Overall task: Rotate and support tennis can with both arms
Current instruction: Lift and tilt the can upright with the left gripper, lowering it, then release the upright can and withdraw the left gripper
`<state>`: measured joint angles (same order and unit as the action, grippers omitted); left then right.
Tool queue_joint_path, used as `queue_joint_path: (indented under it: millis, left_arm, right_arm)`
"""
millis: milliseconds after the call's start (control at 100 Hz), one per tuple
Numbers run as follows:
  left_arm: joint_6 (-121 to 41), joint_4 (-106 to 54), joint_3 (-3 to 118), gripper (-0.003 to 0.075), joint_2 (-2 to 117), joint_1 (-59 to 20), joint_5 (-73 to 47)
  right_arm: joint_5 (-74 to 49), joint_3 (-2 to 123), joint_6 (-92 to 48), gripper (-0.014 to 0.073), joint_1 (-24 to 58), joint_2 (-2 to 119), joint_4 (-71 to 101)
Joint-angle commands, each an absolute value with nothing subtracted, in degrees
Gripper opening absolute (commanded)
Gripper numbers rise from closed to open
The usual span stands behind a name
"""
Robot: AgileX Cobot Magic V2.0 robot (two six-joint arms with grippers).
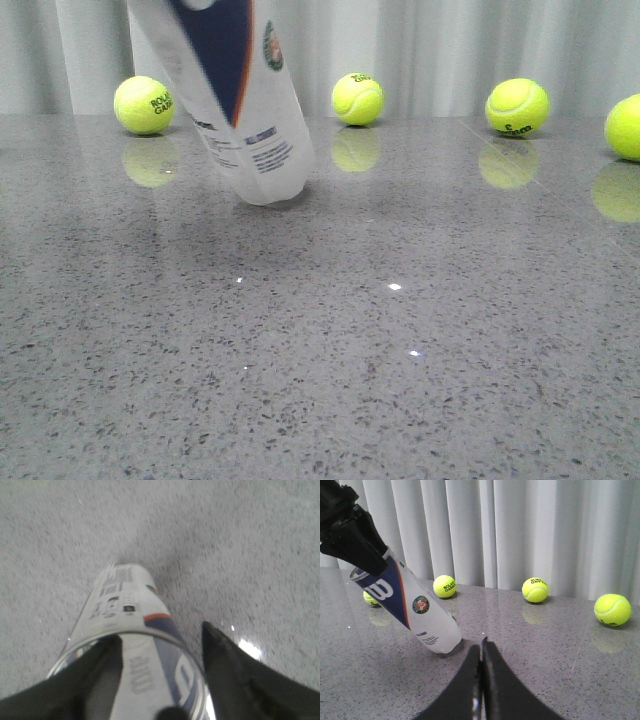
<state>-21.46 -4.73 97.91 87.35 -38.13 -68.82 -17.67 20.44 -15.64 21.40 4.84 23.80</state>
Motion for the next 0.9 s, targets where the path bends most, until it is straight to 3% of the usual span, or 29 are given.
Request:
queue_joint_path:
  millis: [0, 340, 810, 890]
  left_arm:
    - [-20.7, -6.1, 102.1, 0.0446, 87.8, -38.5, -65.2]
    - [-20.7, -7.0, 112.2, 0.0445, 98.0, -35.9, -67.5]
    - [-20.7, -8.2, 113.0, 0.0440, 97.5, -35.6, -63.2]
    - [-19.6, -8.9, 113.0, 0.0395, 96.3, -35.7, -59.2]
  right_arm:
    - [-13.6, 21.8, -15.9, -0.0061, 21.2, 5.5, 24.5]
    - [-13.6, 21.8, -15.9, -0.0061, 21.2, 5.5, 24.5]
    - [-13.6, 21.8, -15.9, -0.0061, 21.2, 5.5, 24.5]
    - [-13.6, 21.8, -15.9, -0.0061, 21.2, 5.5, 24.5]
